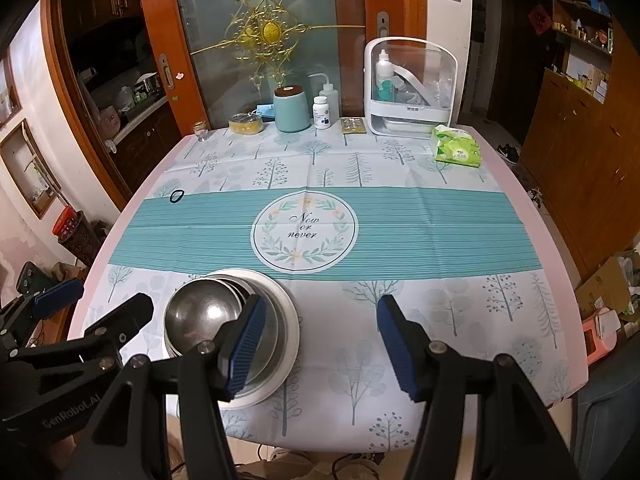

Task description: Organize plates and bowls

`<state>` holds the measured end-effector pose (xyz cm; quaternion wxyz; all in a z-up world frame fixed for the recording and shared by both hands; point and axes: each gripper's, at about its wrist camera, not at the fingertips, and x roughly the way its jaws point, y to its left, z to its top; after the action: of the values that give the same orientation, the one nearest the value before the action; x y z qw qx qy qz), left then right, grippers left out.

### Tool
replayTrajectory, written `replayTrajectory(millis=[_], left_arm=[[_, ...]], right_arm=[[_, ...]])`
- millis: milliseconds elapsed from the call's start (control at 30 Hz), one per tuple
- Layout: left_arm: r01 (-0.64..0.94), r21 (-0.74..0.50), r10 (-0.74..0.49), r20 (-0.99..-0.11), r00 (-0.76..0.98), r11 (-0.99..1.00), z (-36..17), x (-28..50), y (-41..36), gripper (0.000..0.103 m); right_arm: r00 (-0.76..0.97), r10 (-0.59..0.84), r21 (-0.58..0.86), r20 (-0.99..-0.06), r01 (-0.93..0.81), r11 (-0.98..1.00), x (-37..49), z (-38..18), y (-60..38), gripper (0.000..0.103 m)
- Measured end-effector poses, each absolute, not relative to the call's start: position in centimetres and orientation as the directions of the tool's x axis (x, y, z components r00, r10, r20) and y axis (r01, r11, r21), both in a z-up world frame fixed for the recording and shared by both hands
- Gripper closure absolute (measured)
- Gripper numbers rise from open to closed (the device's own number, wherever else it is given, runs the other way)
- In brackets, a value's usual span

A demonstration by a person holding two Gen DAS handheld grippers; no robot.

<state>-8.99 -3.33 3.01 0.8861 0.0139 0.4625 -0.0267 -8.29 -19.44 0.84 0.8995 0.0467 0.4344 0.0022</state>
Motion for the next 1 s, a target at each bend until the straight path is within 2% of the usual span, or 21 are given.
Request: replayTrajectory(millis=[1000], left_arm=[[0.07, -0.024, -0.059, -0.839, 0.542, 0.997, 1.4, -8.1, -1.8, 0.013]], right_arm=[[0.611, 0.03, 0.077, -0.791, 0.051, 0.996, -7.5, 0.4, -18.2, 0.044]])
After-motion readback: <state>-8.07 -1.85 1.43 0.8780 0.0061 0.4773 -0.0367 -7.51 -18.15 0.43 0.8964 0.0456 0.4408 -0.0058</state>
